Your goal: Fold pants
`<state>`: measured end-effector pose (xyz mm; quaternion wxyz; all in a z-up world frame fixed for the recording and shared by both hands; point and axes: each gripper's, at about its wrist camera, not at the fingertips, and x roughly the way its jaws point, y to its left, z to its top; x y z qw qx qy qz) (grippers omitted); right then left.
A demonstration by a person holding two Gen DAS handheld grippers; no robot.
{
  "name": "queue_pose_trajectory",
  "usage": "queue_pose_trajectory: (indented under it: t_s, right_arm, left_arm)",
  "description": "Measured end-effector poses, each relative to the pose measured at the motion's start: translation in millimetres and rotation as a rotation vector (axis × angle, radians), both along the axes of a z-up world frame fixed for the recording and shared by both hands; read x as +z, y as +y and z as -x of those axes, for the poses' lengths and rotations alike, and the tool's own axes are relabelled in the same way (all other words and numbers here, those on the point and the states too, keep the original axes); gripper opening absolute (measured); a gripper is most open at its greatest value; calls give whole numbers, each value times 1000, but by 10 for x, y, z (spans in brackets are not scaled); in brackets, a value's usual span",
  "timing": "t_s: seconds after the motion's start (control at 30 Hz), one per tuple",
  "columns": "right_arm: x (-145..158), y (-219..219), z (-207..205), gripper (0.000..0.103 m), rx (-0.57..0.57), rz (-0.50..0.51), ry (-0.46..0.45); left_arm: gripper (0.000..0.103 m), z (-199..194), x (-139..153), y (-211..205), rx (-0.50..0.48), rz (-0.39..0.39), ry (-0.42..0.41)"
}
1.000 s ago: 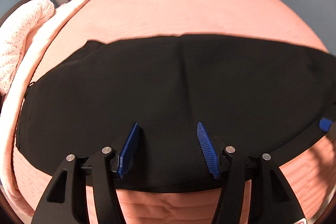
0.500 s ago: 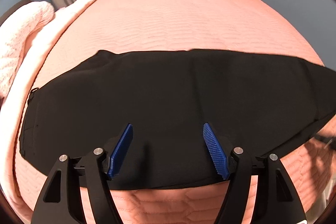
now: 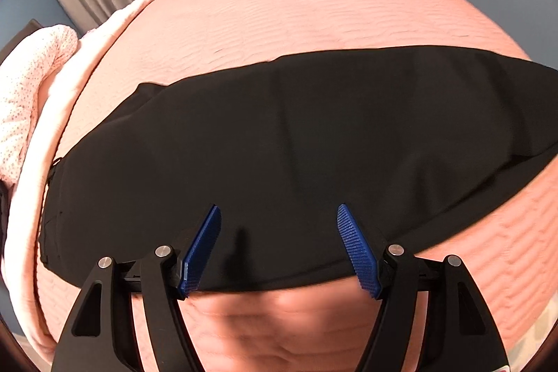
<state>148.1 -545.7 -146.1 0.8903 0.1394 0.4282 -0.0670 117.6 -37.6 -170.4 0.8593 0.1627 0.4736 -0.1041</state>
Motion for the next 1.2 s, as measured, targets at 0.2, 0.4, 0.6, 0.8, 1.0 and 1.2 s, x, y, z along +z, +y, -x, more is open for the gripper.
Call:
queue_pose_trajectory:
  t_s: [0.2, 0.4, 0.6, 0.8, 1.0, 1.2]
  right_arm:
    - [-280, -60, -407, 54, 86, 55, 99]
    - [157, 122, -354, 16, 189, 114, -63]
    - [-27, -38, -386, 17, 231, 284, 66]
    - [-28, 7, -21, 29, 55, 305, 42]
    - [-62, 1849, 45, 34, 496, 217, -42]
    - [-413, 3627, -200, 33, 868, 288, -94]
  left_arm:
    - [68, 63, 20, -489, -69, 12, -8]
    - [74, -50, -191, -780, -99, -45, 23]
    - [79, -78, -236, -727, -90, -21, 36]
    - [78, 34, -139, -475, -65, -48, 2]
    - [78, 220, 17, 113, 71, -49, -32]
    - [78, 473, 218, 663, 167, -41, -60]
